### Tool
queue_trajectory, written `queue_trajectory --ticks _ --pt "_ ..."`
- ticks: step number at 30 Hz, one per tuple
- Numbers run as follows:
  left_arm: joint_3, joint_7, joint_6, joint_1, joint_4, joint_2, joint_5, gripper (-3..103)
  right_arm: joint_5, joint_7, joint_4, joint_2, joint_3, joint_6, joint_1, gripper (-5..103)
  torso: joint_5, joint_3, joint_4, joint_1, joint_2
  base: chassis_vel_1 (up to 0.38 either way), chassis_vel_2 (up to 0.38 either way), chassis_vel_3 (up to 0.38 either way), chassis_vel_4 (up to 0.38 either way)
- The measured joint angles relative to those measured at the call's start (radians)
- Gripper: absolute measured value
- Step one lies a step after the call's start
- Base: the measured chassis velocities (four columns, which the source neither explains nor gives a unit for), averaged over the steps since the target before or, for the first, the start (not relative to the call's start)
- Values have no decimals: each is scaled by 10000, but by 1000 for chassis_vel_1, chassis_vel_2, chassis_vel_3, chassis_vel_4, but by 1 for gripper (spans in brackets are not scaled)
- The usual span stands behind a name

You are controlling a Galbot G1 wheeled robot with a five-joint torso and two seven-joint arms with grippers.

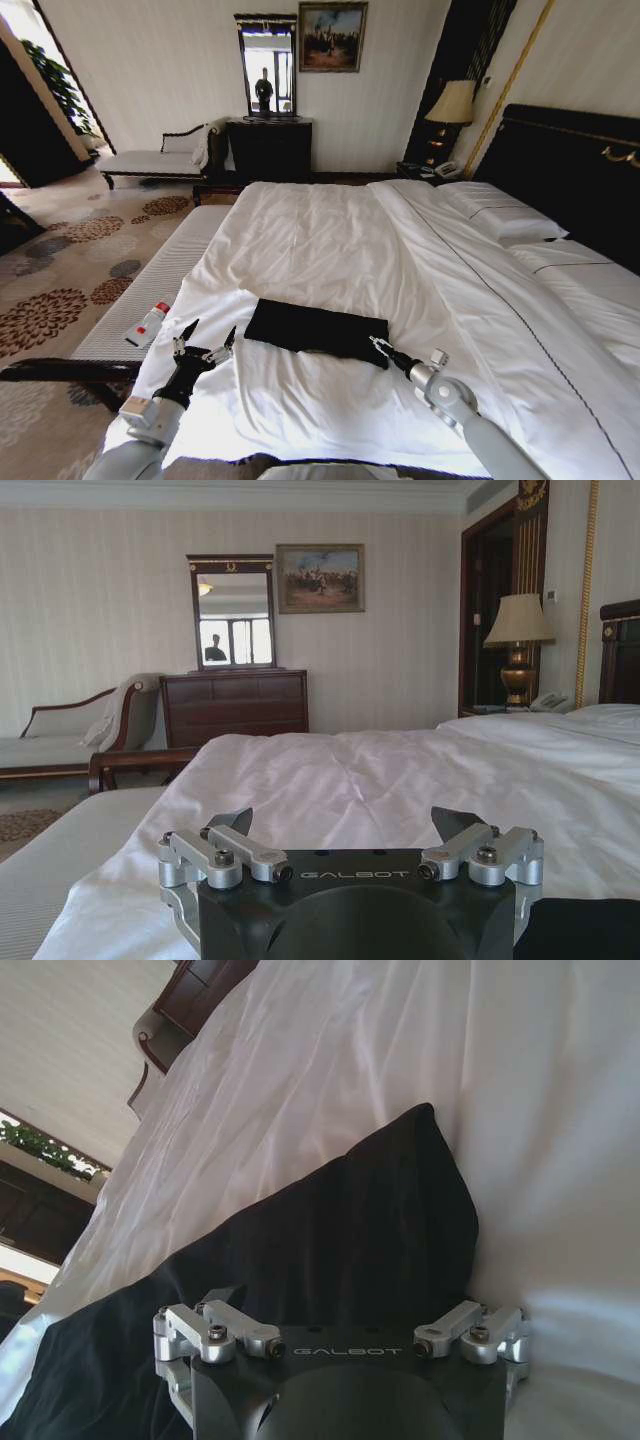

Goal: Fold the clothes on the bed.

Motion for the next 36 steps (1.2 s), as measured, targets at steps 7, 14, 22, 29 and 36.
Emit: queue_trajectory --ticks 7,14,22,29,36 --pt "5 -7 6 -2 5 5 -5 100 -19 67 -94 48 -138 -1 137 73 3 0 -1 1 0 0 0 0 0" --pt "9 -10 8 -4 5 6 -5 100 -29 220 14 58 -212 -26 204 46 5 1 1 1 -1 0 0 0 0" --pt "9 -11 9 -5 6 7 -6 100 -36 305 115 145 -211 -37 304 19 5 1 3 1 -2 0 0 0 0" --pt "10 -11 10 -6 6 8 -7 100 -71 500 368 202 -82 5 280 7 4 1 0 1 -1 0 0 0 0" --pt "11 -12 10 -6 6 8 -8 100 -105 849 1152 -78 358 16 198 7 4 1 3 1 -2 0 0 0 0"
